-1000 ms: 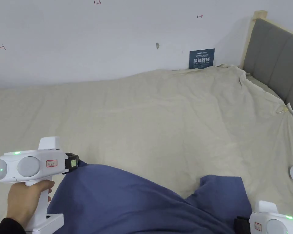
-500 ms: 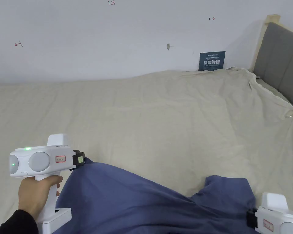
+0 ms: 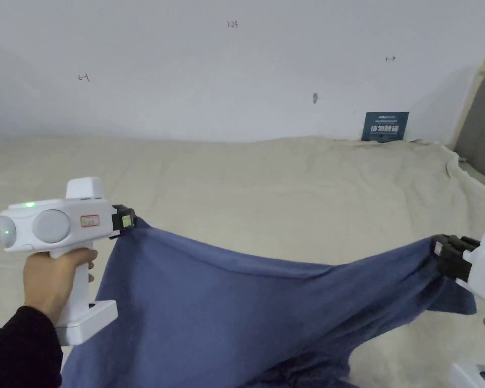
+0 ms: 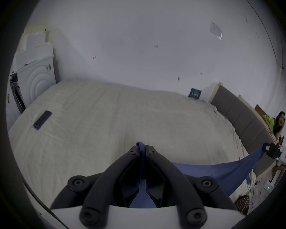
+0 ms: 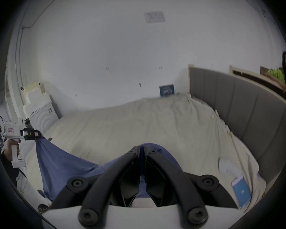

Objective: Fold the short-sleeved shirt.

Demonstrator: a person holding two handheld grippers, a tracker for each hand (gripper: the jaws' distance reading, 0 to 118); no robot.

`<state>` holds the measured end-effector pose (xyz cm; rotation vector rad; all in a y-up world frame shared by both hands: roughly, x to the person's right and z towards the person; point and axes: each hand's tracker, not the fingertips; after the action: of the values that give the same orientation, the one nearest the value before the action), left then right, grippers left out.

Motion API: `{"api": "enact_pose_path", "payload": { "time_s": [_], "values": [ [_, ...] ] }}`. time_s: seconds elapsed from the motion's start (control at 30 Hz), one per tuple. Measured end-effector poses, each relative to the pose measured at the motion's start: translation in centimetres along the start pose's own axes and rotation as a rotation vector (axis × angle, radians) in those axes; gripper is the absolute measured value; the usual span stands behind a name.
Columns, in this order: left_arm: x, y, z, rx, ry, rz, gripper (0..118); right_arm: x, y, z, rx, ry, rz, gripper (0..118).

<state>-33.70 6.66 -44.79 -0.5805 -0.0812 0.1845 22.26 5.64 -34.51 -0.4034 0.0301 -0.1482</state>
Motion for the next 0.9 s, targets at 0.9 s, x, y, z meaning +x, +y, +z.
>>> {"api": "enact_pose_path", "payload": {
  "time_s": [0.9],
  "values": [
    [1.6,29.0,6.2,0.462,0.112,-0.055,3,-6.5,31.1,-5.5,0.43,0.063,0.101,2]
  ]
}}
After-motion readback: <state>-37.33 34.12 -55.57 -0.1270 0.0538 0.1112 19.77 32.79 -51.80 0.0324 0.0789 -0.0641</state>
